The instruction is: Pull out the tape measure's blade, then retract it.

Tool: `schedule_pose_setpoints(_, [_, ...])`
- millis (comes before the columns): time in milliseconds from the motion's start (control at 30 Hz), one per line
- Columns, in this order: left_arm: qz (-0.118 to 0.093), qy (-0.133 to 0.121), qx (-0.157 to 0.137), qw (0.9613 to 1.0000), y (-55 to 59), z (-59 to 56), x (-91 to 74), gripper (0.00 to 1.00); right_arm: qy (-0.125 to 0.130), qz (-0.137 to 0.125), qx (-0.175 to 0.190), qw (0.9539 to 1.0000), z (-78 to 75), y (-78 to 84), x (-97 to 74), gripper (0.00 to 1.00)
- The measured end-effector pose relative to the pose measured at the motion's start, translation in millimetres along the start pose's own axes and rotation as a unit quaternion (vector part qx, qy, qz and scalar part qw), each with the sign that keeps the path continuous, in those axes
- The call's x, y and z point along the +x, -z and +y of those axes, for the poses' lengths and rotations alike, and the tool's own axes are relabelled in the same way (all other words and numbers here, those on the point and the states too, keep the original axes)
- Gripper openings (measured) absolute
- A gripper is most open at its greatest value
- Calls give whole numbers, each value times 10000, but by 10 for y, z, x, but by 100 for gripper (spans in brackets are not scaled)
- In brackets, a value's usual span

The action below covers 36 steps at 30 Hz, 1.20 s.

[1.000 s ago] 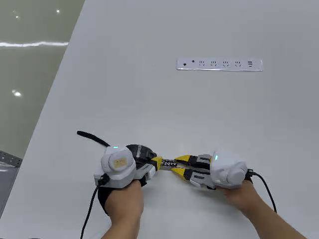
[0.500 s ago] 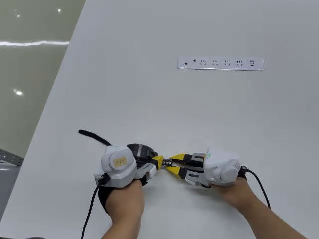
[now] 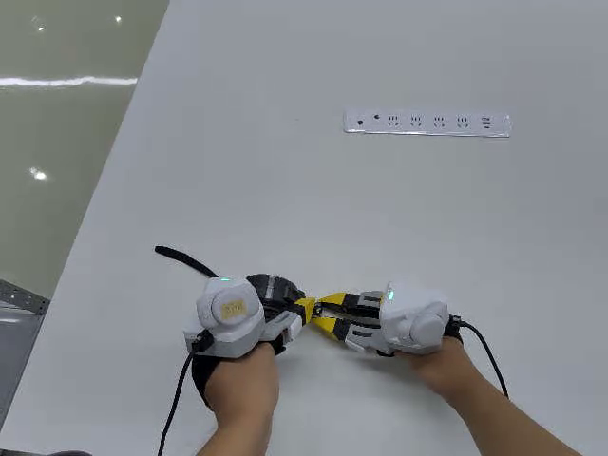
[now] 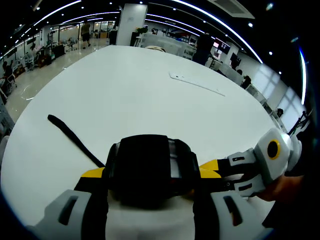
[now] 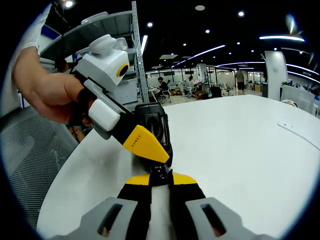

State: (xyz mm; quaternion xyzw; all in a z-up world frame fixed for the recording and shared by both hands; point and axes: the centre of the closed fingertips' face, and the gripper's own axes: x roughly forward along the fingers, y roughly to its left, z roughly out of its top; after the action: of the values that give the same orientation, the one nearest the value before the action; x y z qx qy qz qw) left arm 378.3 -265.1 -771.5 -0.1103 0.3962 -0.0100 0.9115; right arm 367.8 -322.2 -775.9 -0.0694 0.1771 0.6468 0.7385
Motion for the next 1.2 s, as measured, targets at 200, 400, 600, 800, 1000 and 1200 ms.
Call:
schedule_pose_setpoints(200, [-8,15,-14,10000,-3,-2,-3,67,-25,11,-8,10000,8,-12,83,13])
schedule_pose_setpoints(400, [-14,14,-19,10000,0,-5,0,67,-47,19,0,10000,6,-15,89,13])
schedule_pose_setpoints(600, [-7,16,-1,10000,0,-1,2,68,-48,19,2,10000,6,-12,91,13])
schedule_pose_setpoints(800, [-23,10,5,10000,-3,1,2,68,-23,11,6,10000,14,-24,87,14])
schedule_pose_setpoints(1000, [-78,23,73,9999,0,-7,-5,69,-11,34,66,10000,10,-10,91,14])
schedule_pose_setpoints(1200, [-103,70,281,9995,1,-7,-6,70,34,42,-33,10000,10,-9,93,16])
